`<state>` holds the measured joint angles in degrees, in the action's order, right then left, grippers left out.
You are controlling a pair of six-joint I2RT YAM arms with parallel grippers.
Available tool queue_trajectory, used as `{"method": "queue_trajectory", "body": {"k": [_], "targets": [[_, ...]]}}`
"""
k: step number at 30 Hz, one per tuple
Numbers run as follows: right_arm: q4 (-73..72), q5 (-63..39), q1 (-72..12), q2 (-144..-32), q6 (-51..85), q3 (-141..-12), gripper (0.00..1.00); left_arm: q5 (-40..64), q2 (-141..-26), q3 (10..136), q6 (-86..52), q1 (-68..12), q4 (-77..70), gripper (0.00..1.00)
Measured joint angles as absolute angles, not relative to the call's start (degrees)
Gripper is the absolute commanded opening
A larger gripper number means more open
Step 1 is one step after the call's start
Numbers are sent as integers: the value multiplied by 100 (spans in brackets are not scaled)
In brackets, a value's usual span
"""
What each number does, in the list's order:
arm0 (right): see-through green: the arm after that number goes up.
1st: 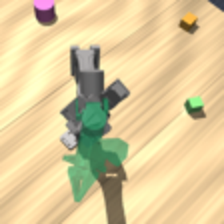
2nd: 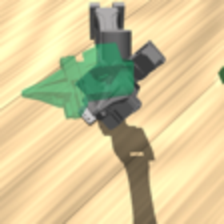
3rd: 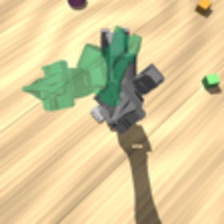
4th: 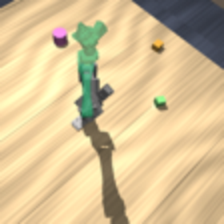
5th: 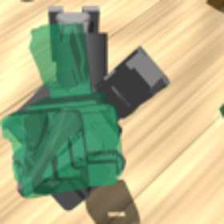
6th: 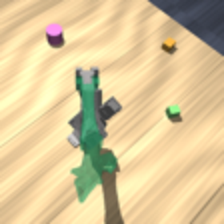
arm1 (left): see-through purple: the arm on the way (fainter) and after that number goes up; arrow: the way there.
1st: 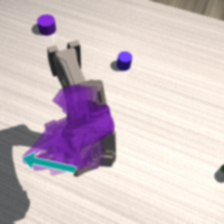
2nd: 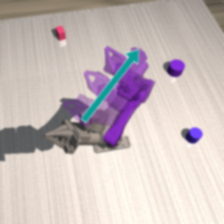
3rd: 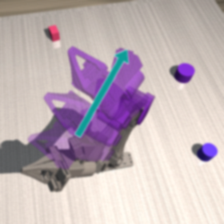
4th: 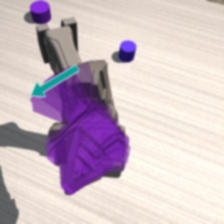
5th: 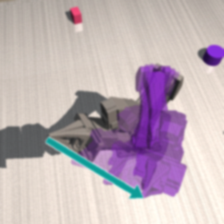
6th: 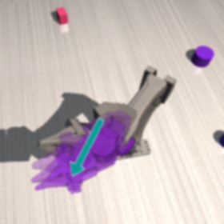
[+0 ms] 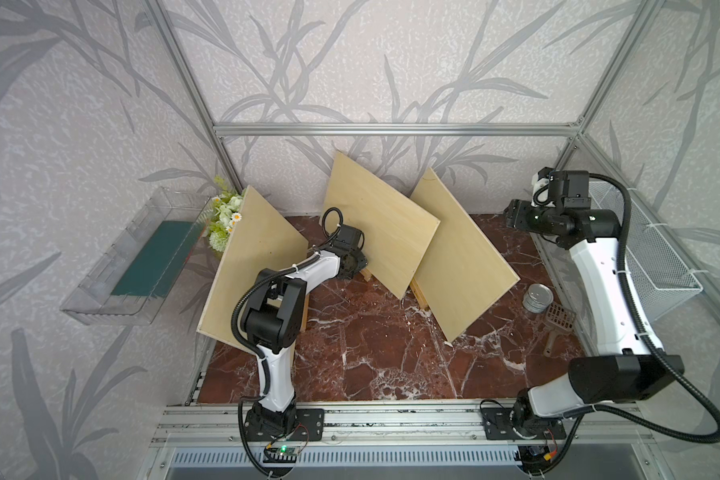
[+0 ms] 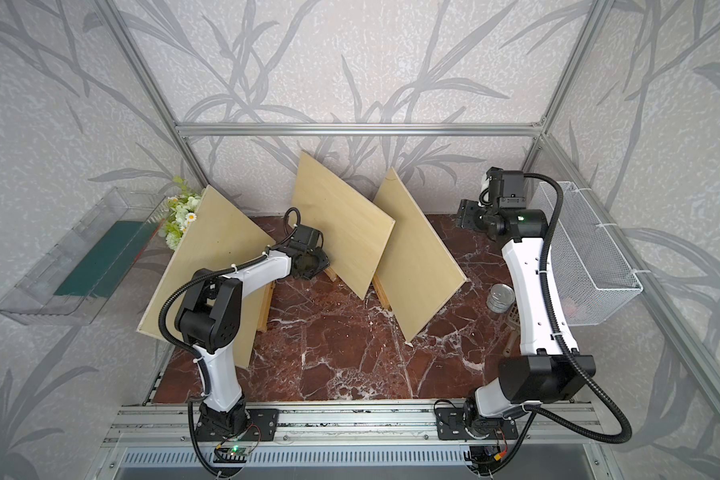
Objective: Assemble the easel
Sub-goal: Adjust the easel at the center of the board, then reset both arms
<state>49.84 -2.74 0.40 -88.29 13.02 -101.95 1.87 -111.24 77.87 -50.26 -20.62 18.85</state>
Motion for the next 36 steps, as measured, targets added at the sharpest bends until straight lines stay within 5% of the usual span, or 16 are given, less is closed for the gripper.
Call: {"method": "queue_trajectory", "body": {"k": [8,14,16,24,36], "targets": [[4195,-104,231,-9181,1640,-8322,75,-252,-9784,7485,-4268,-2095,2185,99],[3240,84,395,-9179,1841,-7279,77,-1282,-8604,6567,-3540,-2093,1732,99],[2797,185,388,-9179,1848,-6866,97,-1660,-8447,6173,-3212,-2084,1568,99],[722,1013,113,-8842,1223,-4827,98,-2443,-8434,5280,-2687,-1789,958,99],[-1763,1007,-191,-8899,495,-3656,97,-2637,-8259,4246,-1949,-1455,-795,99]]}}
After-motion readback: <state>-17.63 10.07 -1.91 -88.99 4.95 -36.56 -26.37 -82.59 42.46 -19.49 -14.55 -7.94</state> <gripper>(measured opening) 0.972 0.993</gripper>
